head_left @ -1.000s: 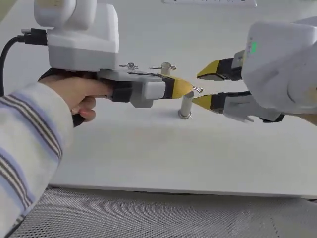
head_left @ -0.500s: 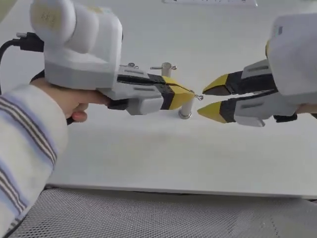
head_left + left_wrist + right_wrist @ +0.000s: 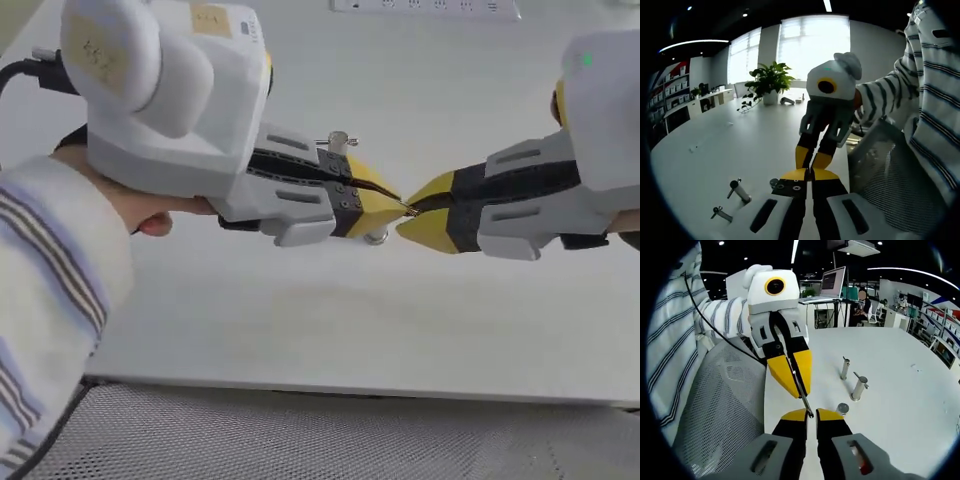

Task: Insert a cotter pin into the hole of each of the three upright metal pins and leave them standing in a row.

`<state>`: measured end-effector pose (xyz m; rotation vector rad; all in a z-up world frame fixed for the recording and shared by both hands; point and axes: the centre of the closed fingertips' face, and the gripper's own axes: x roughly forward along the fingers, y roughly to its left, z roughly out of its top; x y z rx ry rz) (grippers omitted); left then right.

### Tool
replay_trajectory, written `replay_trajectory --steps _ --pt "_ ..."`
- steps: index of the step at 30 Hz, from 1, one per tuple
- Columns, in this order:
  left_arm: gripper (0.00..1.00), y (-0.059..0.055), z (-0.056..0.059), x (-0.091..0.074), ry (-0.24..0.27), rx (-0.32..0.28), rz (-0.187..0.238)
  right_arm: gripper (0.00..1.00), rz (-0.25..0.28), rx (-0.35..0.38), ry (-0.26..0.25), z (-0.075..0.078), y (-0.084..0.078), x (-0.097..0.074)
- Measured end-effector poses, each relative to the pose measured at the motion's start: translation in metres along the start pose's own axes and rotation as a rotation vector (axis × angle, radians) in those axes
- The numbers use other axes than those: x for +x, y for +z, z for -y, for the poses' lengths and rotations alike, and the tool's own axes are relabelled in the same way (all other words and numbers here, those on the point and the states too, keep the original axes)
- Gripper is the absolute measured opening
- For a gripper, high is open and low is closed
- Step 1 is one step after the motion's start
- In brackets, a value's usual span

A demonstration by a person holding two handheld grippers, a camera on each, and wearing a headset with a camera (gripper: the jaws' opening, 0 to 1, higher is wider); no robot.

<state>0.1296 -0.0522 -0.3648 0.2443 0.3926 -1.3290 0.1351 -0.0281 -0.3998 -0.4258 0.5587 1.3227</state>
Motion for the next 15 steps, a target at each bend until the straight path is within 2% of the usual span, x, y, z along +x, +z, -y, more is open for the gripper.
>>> replay_trajectory --steps 5,6,7,8,12,15 --pt "0.00 -0.003 0.003 0.003 -0.011 0.028 -0.027 0.00 -0.015 -0.022 0.003 -0.005 -0.001 -0.001" --pt "0.00 -0.005 0.004 0.004 -0.012 0.044 -0.046 0.00 -0.017 -0.027 0.005 -0.003 -0.002 -0.002" --pt "0.00 -0.015 -0.006 -0.005 -0.015 0.046 -0.050 0.00 -0.018 -0.032 0.009 -0.003 -0.002 -0.002" --pt "0.00 -0.018 -0.008 -0.007 -0.016 0.053 -0.057 0.00 -0.018 -0.034 0.012 -0.003 -0.002 -0.003" --pt "0.00 -0.020 -0.009 -0.009 -0.026 0.068 -0.062 0.00 -0.031 -0.068 0.023 -0.006 -0.002 -0.005" --pt "0.00 -0.024 -0.009 -0.007 -0.038 0.088 -0.083 0.00 -0.050 -0.102 0.031 -0.009 -0.003 -0.006"
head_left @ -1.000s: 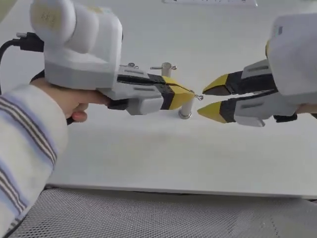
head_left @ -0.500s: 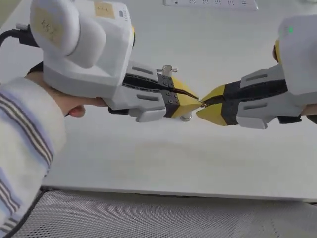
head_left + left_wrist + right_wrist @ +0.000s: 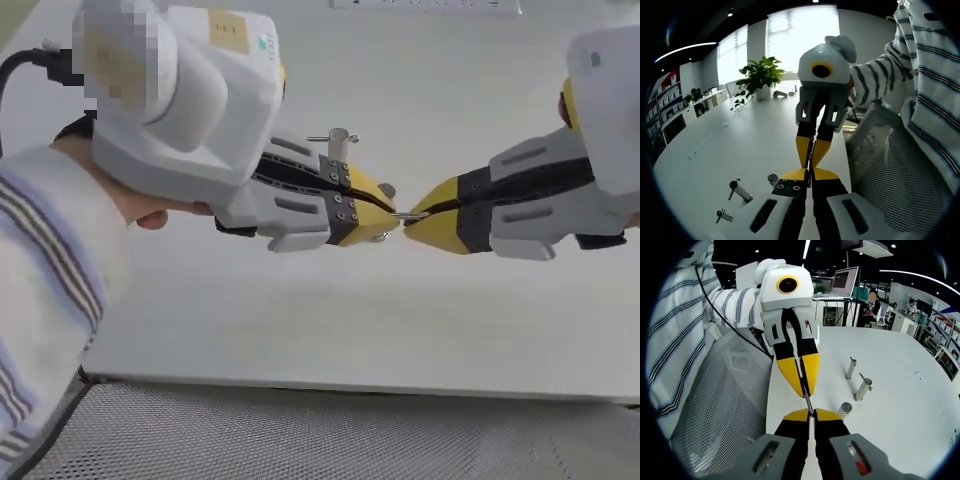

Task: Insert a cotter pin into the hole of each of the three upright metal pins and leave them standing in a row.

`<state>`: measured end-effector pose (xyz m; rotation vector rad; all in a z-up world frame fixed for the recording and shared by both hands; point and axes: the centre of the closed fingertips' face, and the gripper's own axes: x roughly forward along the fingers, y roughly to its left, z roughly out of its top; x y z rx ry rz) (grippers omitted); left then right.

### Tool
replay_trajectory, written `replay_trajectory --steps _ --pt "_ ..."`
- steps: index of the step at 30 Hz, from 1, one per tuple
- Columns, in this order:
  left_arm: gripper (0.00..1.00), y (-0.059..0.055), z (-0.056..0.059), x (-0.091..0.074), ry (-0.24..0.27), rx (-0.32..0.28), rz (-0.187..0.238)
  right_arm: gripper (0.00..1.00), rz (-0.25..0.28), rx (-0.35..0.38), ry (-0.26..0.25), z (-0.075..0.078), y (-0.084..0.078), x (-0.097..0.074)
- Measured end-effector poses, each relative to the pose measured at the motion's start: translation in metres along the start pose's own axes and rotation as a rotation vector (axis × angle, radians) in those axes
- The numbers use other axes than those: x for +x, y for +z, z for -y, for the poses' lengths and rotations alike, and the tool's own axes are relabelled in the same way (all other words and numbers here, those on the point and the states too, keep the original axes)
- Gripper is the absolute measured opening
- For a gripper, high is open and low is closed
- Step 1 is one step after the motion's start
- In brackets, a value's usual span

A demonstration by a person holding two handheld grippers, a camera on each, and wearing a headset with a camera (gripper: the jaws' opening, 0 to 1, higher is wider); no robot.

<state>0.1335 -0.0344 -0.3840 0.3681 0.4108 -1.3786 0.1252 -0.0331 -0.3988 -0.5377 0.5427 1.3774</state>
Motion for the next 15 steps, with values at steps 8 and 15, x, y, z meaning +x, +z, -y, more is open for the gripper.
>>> replay_trajectory --steps 8,15 --pt "0.00 -0.002 -0.001 0.005 -0.011 -0.026 0.007 0.00 0.011 0.014 0.016 0.001 -0.004 -0.004" --pt "0.11 -0.007 -0.012 0.010 0.050 -0.049 0.010 0.00 0.013 0.030 -0.030 0.012 -0.009 -0.009"
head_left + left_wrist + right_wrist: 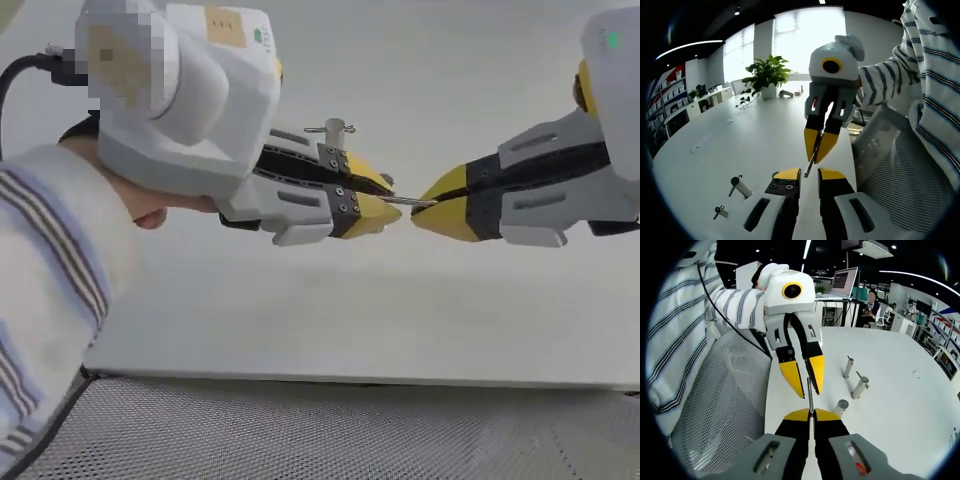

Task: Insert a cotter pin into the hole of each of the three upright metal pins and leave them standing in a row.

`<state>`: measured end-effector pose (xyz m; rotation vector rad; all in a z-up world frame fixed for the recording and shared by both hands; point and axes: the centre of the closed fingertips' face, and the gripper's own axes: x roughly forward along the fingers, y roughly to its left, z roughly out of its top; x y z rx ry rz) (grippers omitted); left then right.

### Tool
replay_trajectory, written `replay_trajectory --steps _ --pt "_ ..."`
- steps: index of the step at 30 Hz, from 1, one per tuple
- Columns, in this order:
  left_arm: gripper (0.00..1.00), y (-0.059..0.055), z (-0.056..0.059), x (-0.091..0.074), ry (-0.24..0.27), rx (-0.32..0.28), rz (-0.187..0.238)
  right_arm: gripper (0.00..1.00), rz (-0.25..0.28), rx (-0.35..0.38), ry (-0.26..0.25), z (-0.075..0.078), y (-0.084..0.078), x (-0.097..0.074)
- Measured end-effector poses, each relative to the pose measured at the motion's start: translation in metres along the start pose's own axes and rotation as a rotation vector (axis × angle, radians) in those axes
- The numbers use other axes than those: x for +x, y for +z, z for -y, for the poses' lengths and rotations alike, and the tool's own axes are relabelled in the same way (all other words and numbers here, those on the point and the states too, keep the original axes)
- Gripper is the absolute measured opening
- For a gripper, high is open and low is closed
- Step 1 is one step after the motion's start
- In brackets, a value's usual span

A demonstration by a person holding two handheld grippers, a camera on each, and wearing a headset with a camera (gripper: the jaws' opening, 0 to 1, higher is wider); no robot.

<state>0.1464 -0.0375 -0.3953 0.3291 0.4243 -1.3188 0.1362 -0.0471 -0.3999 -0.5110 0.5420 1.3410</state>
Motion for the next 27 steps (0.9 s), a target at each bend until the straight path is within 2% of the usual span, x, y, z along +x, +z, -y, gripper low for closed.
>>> replay_trajectory --steps 2,4,5,9,13,15,18,20,23,27 --pt "0.16 -0.001 -0.003 0.001 0.020 -0.004 -0.005 0.00 -0.012 0.005 -0.019 0.005 -0.004 -0.001" --pt "0.20 -0.003 -0.012 0.001 0.058 -0.008 -0.009 0.00 -0.033 0.007 -0.039 0.010 -0.010 -0.002" --pt "0.23 -0.003 -0.013 0.002 0.069 -0.017 -0.010 0.00 -0.039 0.007 -0.043 0.011 -0.013 -0.003" --pt "0.15 -0.004 -0.018 0.006 0.083 -0.031 -0.026 0.00 -0.060 0.018 -0.056 0.020 -0.025 -0.003" --pt "0.24 -0.008 -0.028 0.012 0.101 -0.040 -0.043 0.00 -0.088 0.023 -0.086 0.030 -0.035 -0.004" --pt "0.23 -0.012 -0.030 0.015 0.098 -0.033 -0.063 0.00 -0.096 0.031 -0.095 0.038 -0.040 -0.003" --pt "0.20 -0.015 -0.034 0.021 0.101 -0.025 -0.088 0.00 -0.107 0.036 -0.101 0.042 -0.045 -0.002" --pt "0.21 -0.019 -0.038 0.024 0.099 -0.020 -0.099 0.00 -0.113 0.037 -0.103 0.043 -0.048 -0.001" --pt "0.20 -0.023 -0.044 0.026 0.087 -0.022 -0.106 0.00 -0.118 0.046 -0.104 0.047 -0.054 0.003" --pt "0.20 -0.025 -0.046 0.031 0.074 -0.024 -0.112 0.00 -0.121 0.053 -0.104 0.047 -0.054 0.004"
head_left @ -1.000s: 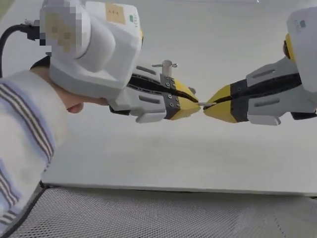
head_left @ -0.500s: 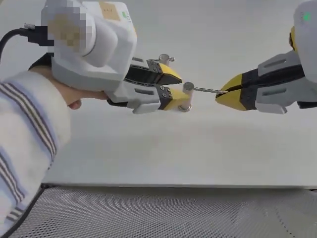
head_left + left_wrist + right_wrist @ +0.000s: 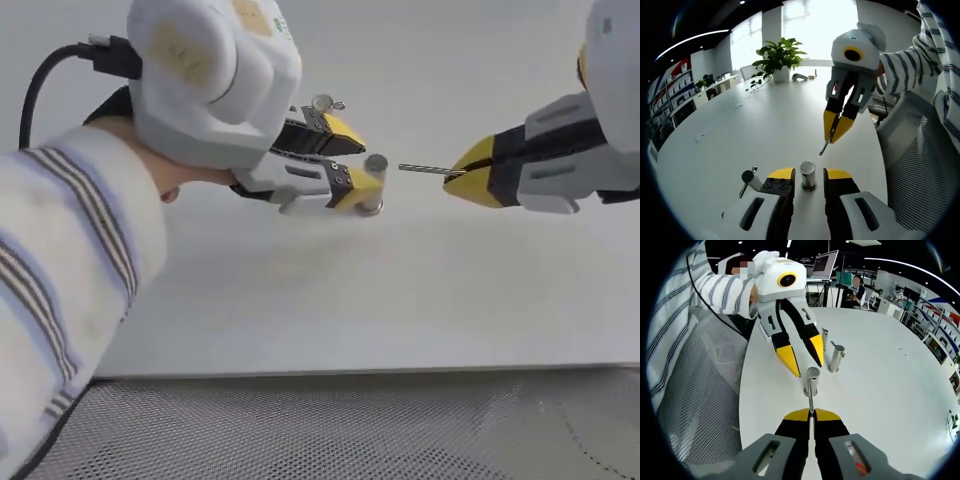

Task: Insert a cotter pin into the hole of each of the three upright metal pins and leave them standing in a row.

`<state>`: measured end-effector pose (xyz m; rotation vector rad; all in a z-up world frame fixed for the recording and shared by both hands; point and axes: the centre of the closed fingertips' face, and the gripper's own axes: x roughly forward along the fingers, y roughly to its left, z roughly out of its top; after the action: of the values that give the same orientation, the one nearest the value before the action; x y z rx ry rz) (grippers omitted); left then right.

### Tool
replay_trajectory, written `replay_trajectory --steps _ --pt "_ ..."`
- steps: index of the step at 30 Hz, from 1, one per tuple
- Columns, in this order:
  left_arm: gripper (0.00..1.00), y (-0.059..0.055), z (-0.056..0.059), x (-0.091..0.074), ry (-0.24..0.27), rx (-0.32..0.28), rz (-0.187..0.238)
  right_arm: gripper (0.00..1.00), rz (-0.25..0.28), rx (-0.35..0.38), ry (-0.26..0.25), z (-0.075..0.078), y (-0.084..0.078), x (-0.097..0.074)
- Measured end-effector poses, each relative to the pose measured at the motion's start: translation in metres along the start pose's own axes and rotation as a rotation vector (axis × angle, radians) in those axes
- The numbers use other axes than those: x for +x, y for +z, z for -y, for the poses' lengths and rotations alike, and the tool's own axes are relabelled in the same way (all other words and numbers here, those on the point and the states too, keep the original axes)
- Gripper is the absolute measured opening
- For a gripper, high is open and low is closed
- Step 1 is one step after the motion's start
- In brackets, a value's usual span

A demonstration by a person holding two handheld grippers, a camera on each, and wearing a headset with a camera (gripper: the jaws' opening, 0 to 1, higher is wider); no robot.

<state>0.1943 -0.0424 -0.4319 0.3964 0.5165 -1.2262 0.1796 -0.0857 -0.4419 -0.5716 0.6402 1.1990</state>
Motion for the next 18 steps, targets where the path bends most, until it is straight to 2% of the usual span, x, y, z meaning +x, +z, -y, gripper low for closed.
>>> replay_trajectory --steps 6,9,13,18 --pt "0.17 -0.004 -0.005 0.005 -0.020 0.002 -0.007 0.00 -0.008 0.009 0.002 0.003 -0.004 0.006" --pt "0.10 -0.004 -0.004 0.007 -0.019 0.000 -0.012 0.00 -0.007 0.015 0.007 0.003 -0.003 0.006" --pt "0.10 -0.007 -0.003 0.007 -0.015 -0.058 -0.024 0.00 -0.003 0.019 0.009 0.003 -0.003 0.009" --pt "0.10 -0.009 -0.001 0.008 0.001 -0.064 -0.030 0.00 -0.002 0.017 0.010 0.003 -0.003 0.011"
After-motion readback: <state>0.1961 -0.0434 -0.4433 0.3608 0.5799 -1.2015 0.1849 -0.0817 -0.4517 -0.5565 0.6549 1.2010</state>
